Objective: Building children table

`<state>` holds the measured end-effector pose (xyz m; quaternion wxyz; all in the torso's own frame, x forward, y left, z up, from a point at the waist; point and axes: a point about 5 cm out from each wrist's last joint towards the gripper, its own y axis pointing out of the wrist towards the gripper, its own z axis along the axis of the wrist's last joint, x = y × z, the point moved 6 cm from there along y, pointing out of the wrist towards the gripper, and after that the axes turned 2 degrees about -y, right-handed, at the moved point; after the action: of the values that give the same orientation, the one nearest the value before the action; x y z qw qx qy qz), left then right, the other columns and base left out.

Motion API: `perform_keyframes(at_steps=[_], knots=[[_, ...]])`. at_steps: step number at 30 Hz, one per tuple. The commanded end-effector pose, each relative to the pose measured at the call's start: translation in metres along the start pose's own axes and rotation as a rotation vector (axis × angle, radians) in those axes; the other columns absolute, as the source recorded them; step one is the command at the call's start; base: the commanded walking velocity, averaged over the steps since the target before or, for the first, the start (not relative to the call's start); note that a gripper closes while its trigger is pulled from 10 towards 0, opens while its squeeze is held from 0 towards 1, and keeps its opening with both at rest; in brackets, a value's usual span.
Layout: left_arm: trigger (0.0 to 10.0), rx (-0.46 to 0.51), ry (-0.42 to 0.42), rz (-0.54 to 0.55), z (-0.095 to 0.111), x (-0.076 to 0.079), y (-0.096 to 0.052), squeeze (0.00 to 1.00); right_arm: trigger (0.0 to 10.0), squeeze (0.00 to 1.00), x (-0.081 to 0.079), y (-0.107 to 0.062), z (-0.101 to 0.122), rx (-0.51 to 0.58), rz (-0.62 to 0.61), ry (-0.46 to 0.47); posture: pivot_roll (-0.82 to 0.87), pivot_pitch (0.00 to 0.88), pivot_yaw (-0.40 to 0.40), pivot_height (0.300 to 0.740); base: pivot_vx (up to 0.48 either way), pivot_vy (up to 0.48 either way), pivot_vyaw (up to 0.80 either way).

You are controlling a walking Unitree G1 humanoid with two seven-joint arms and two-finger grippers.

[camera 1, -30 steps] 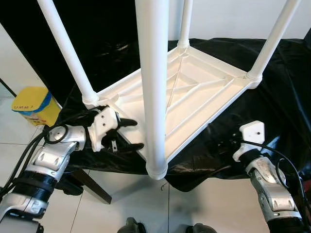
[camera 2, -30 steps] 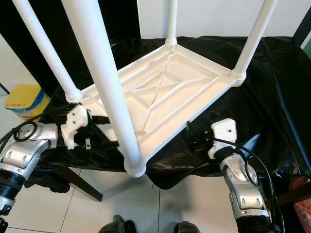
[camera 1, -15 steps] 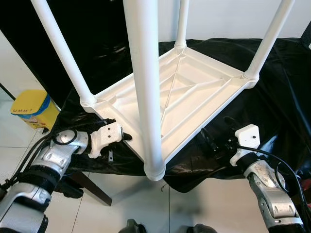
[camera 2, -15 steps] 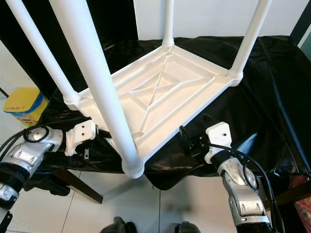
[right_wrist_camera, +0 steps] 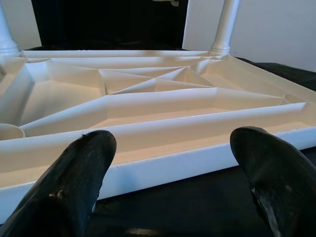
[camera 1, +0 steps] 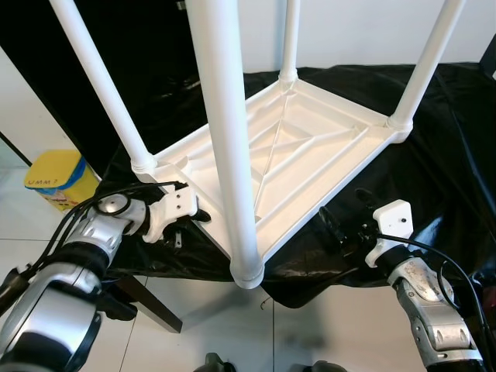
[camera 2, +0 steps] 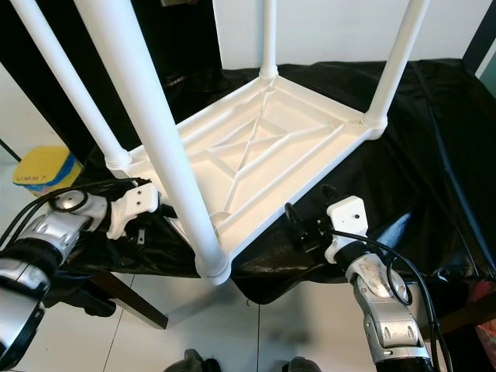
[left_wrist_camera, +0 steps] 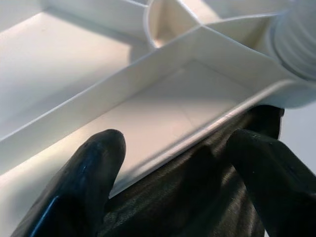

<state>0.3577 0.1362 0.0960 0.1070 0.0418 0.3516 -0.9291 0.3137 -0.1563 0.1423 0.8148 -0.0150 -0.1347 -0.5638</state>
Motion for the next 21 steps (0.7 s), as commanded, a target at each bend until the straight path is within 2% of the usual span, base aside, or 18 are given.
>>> perform_keyframes(at_steps=[1, 13, 21], knots=[[0.0, -0.057, -0.101, 0.125, -0.022, -0.01, 0.0, 0.0, 10.0, 0.0, -0.004, 0.0, 0.001, -0.001, 0.013, -0.001, -0.15, 0.049, 0.084, 0.74, 0.0, 0.0, 0.0], [0.0, -0.065, -0.084, 0.08, -0.023, -0.005, 0.003, 0.0, 10.0, 0.0, -0.004, -0.003, -0.002, -0.01, -0.003, 0.001, -0.16, 0.043, 0.103, 0.74, 0.0, 0.0, 0.0], [0.0, -0.019, -0.106, 0.045, -0.019, 0.003, 0.016, 0.0, 10.0, 0.0, -0.006, -0.004, -0.003, -0.013, -0.015, 0.01, -0.16, 0.042, 0.115, 0.74, 0.0, 0.0, 0.0]])
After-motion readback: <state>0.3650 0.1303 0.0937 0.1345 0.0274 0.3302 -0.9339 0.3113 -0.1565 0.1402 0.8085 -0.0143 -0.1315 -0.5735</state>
